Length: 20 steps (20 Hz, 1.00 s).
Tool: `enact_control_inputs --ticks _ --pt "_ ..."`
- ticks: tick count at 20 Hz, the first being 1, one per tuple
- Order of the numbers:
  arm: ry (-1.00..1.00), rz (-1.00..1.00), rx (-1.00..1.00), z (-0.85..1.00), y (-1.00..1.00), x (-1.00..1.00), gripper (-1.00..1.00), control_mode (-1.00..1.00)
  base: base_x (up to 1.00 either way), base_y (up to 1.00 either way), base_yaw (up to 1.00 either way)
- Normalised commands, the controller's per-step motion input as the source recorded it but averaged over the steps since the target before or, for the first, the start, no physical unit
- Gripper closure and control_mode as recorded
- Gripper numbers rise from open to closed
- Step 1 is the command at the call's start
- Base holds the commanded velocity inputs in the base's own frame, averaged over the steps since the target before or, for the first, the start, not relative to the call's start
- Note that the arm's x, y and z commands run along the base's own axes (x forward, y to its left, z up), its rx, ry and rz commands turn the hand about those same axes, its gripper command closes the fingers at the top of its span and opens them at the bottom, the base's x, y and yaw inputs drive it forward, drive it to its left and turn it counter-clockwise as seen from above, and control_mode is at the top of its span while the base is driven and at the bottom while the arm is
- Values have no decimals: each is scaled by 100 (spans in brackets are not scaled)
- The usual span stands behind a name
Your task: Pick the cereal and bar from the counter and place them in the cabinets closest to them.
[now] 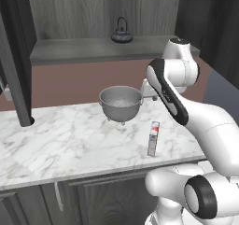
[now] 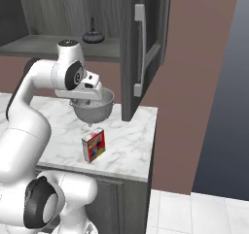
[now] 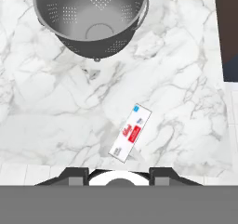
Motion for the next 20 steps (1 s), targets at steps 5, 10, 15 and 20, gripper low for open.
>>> enact_control_inputs --ticks 5,10,15,20 --pt "1 0 0 0 0 0 -100 -100 0 0 0" --pt "-13 0 0 -2 0 -28 -100 -100 0 0 0" --pt "-18 -6 0 -7 -1 -34 -100 -100 0 0 0" --pt "-11 -16 0 -12 0 -10 -100 -100 0 0 0"
